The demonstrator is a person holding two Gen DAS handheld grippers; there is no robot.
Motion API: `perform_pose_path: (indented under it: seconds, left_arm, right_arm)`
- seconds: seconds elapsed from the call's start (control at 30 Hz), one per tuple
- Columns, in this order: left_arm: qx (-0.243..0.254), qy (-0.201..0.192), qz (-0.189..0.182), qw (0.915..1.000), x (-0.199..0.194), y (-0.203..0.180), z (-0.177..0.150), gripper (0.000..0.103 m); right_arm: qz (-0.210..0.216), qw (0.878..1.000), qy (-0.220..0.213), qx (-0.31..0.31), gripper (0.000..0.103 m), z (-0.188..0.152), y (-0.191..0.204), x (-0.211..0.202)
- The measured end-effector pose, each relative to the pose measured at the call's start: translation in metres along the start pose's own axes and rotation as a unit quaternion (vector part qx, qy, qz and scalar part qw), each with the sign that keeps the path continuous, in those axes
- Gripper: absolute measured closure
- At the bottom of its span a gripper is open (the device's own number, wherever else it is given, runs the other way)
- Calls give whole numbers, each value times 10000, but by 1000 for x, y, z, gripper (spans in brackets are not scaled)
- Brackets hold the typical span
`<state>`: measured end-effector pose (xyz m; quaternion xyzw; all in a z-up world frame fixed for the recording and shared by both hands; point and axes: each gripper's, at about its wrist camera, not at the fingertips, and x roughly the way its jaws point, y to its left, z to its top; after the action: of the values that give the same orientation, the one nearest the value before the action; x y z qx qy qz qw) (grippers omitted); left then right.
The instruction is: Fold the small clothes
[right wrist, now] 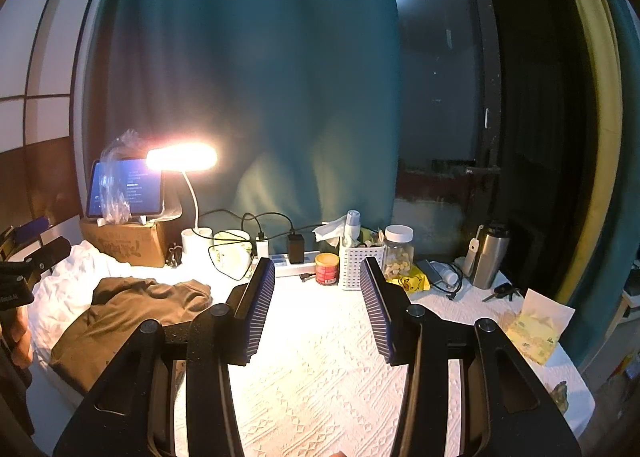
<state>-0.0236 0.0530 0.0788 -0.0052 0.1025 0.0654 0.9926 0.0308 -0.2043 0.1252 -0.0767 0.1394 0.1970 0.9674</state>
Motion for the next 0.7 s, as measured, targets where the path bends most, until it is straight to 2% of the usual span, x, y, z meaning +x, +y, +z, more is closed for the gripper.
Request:
perform_pose_path:
  seconds: [0.7]
  left_arm:
    - [-4, 10, -15, 10000, 2, -1, -2, 1]
  right_arm:
    - [-7, 10000, 23, 20, 56, 0, -3, 2]
